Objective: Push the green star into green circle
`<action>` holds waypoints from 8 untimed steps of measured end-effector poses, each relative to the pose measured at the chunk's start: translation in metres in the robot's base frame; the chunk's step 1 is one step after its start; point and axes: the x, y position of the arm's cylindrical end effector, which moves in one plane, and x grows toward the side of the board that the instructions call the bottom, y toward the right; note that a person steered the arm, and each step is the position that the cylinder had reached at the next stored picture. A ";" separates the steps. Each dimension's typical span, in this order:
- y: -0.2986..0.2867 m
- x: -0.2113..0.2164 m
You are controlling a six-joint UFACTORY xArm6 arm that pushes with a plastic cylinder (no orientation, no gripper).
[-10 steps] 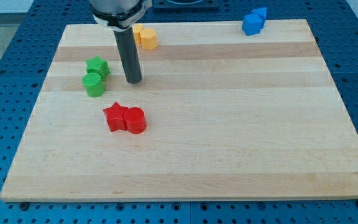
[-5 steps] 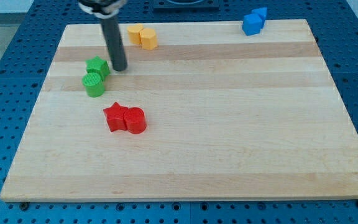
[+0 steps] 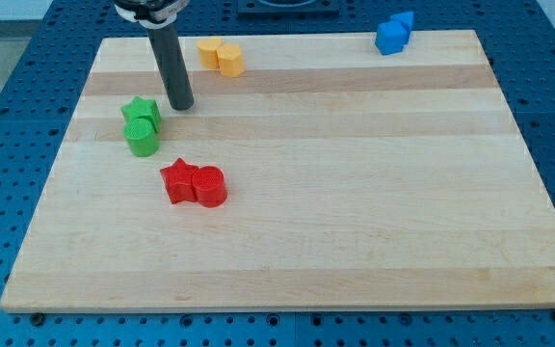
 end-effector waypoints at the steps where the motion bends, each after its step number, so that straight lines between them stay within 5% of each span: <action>1: -0.004 -0.004; 5: -0.066 -0.025; 8: -0.060 -0.016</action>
